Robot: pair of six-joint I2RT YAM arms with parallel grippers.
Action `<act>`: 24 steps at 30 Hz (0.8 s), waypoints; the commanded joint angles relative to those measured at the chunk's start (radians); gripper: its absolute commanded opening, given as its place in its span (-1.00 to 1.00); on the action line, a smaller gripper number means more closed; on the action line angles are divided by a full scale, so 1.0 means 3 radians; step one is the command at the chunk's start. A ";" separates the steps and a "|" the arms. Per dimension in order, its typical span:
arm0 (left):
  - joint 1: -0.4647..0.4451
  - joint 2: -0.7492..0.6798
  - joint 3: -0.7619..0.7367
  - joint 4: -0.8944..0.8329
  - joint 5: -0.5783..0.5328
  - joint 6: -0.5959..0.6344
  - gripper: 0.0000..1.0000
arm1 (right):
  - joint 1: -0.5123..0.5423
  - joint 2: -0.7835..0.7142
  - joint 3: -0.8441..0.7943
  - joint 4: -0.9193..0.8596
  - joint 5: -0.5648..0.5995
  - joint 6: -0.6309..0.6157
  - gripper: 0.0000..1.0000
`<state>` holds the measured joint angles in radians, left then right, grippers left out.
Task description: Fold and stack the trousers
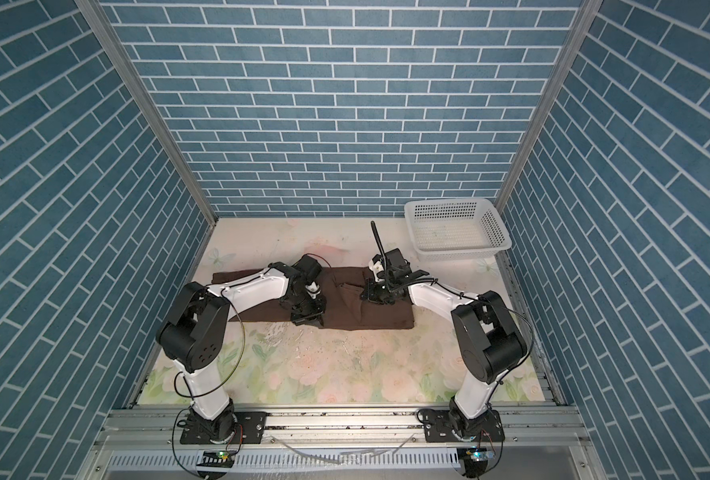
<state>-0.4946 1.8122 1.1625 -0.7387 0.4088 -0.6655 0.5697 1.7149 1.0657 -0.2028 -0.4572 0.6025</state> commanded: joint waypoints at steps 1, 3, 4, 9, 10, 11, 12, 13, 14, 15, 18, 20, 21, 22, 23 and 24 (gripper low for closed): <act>0.0289 -0.0234 -0.0262 0.0137 -0.0023 -0.0163 -1.00 | 0.0170 -0.0027 0.0191 -0.0208 0.0143 -0.0163 -1.00; 0.0434 -0.0381 -0.0311 0.0195 -0.0024 -0.0198 -1.00 | 0.0371 -0.0030 0.0328 -0.0340 0.0266 -0.0320 -1.00; 0.0494 -0.0430 -0.0300 0.0184 -0.0039 -0.0195 -1.00 | 0.0476 -0.0018 0.0399 -0.0396 0.0320 -0.0392 -1.00; 0.0764 -0.0534 -0.0151 0.0096 -0.0051 -0.0145 -0.89 | 0.1014 0.0205 0.0744 -0.0533 0.0343 -0.0680 -1.00; 0.0795 -0.0526 -0.0126 0.0091 -0.0044 -0.0139 -0.85 | 0.1063 0.0275 0.0785 -0.0551 0.0321 -0.0705 -1.00; 0.0818 -0.0507 -0.0093 0.0090 -0.0039 -0.0135 -0.78 | 0.1104 0.0356 0.0848 -0.0607 0.0305 -0.0740 -1.00; 0.0830 -0.0487 -0.0056 0.0093 -0.0043 -0.0135 -0.67 | 0.1133 0.0425 0.0908 -0.0678 0.0302 -0.0784 -0.95; 0.0830 -0.0465 -0.0028 0.0103 -0.0042 -0.0138 -0.59 | 0.1135 0.0467 0.0943 -0.0736 0.0296 -0.0817 -0.78; 0.0830 -0.0431 0.0006 0.0127 -0.0021 -0.0145 -0.53 | 0.1139 0.0487 0.0963 -0.0769 0.0271 -0.0837 -0.57; 0.0830 -0.0395 0.0028 0.0164 0.0011 -0.0159 -0.46 | 0.1139 0.0479 0.0963 -0.0782 0.0245 -0.0872 -0.41; 0.0816 -0.0284 0.0088 0.0265 0.0082 -0.0220 -0.30 | 0.1130 0.0380 0.0923 -0.0800 0.0229 -0.0931 -0.05; 0.0764 -0.0205 0.0175 0.0286 0.0101 -0.0231 -0.23 | 0.1099 0.0294 0.0882 -0.0797 0.0266 -0.0937 0.01; 0.0720 -0.0154 0.0253 0.0269 0.0090 -0.0221 -0.20 | 0.1072 0.0235 0.0859 -0.0797 0.0256 -0.0922 0.02; 0.0667 -0.0103 0.0331 0.0242 0.0074 -0.0209 -0.18 | 0.1025 0.0177 0.0825 -0.0790 0.0256 -0.0896 0.02; 0.0603 -0.0039 0.0427 0.0210 0.0064 -0.0186 -0.14 | 0.0978 0.0089 0.0765 -0.0759 0.0248 -0.0854 0.02; 0.0529 0.0041 0.0566 0.0160 0.0049 -0.0154 -0.10 | 0.0903 -0.0021 0.0690 -0.0731 0.0246 -0.0812 0.02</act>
<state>-0.2844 1.7851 1.2545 -0.6773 0.4244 -0.7300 0.8833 1.8126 1.3140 -0.4137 -0.3794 0.3614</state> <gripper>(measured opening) 0.437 0.509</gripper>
